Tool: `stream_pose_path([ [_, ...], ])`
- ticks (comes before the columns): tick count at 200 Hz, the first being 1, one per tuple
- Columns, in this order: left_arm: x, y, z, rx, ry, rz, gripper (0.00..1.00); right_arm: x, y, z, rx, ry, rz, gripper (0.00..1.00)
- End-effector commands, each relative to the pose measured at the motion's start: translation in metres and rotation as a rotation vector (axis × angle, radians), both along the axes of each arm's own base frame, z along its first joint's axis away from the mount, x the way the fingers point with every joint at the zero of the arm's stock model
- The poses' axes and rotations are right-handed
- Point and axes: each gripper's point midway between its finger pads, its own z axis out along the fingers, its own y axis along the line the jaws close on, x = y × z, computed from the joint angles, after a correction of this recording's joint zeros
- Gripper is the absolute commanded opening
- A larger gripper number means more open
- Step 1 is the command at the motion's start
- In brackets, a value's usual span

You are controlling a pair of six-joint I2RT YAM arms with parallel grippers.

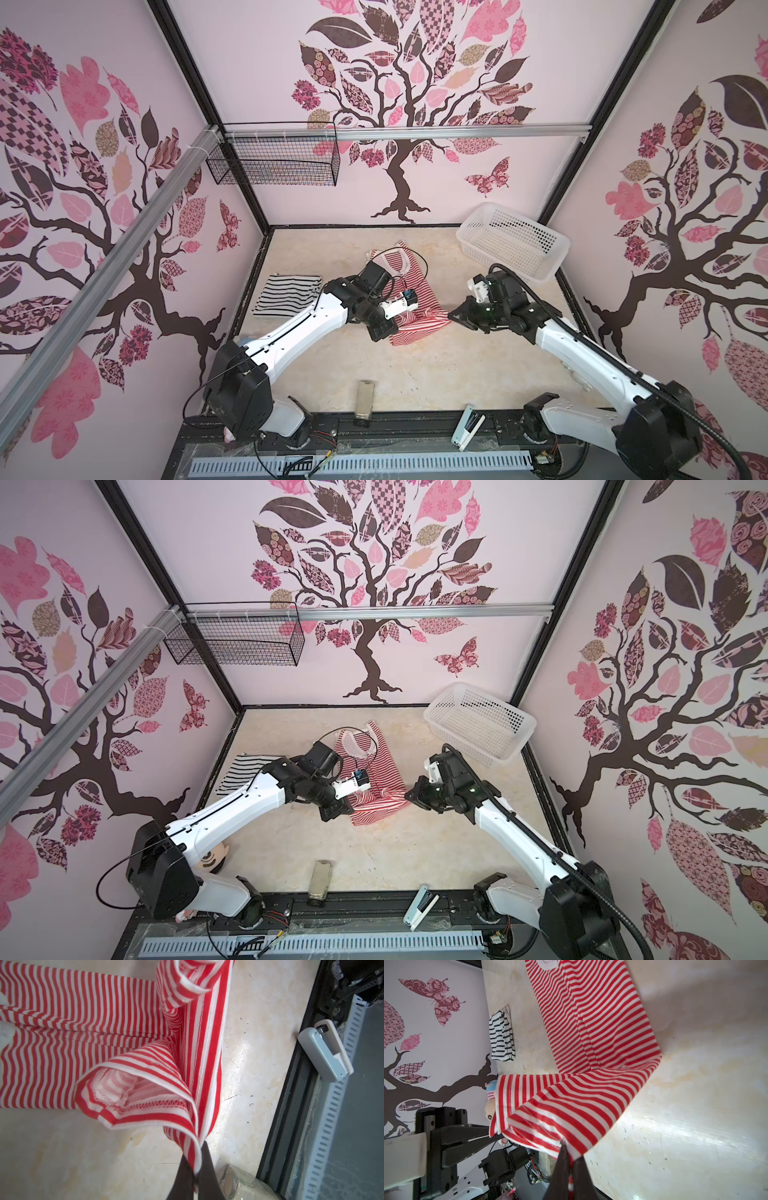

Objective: Fold and stack the tank tops
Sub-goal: 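Fold the held hem over onto the top's far half with both grippers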

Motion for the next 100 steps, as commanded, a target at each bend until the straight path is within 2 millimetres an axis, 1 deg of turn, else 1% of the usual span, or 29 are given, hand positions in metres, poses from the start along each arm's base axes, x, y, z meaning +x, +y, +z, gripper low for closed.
stream_pose_path([
  [1, -0.042, 0.002, 0.0, 0.01, 0.06, -0.099, 0.0, -0.02, -0.01, 0.011, 0.0, 0.009, -0.027, 0.05],
  [22, -0.065, -0.003, 0.009, -0.019, 0.074, -0.168, 0.0, -0.028, -0.016, 0.024, -0.002, -0.009, -0.041, 0.05],
  [42, -0.074, -0.01, 0.027, -0.08, 0.099, -0.191, 0.0, -0.029, -0.018, 0.037, 0.003, -0.025, -0.049, 0.05],
  [51, -0.075, -0.011, 0.034, -0.095, 0.096, -0.199, 0.0, -0.027, -0.017, 0.043, 0.01, -0.034, -0.051, 0.05],
  [63, -0.072, -0.013, 0.041, -0.109, 0.077, -0.194, 0.0, -0.023, -0.015, 0.051, 0.015, -0.048, -0.052, 0.05],
  [74, -0.068, -0.014, 0.043, -0.107, 0.049, -0.192, 0.0, -0.018, -0.013, 0.057, 0.016, -0.057, -0.048, 0.05],
  [87, -0.055, -0.015, 0.043, -0.106, -0.006, -0.165, 0.0, -0.011, -0.01, 0.061, 0.013, -0.067, -0.042, 0.05],
  [100, -0.04, -0.015, 0.039, -0.098, -0.043, -0.138, 0.0, -0.001, -0.005, 0.061, 0.007, -0.07, -0.033, 0.05],
])
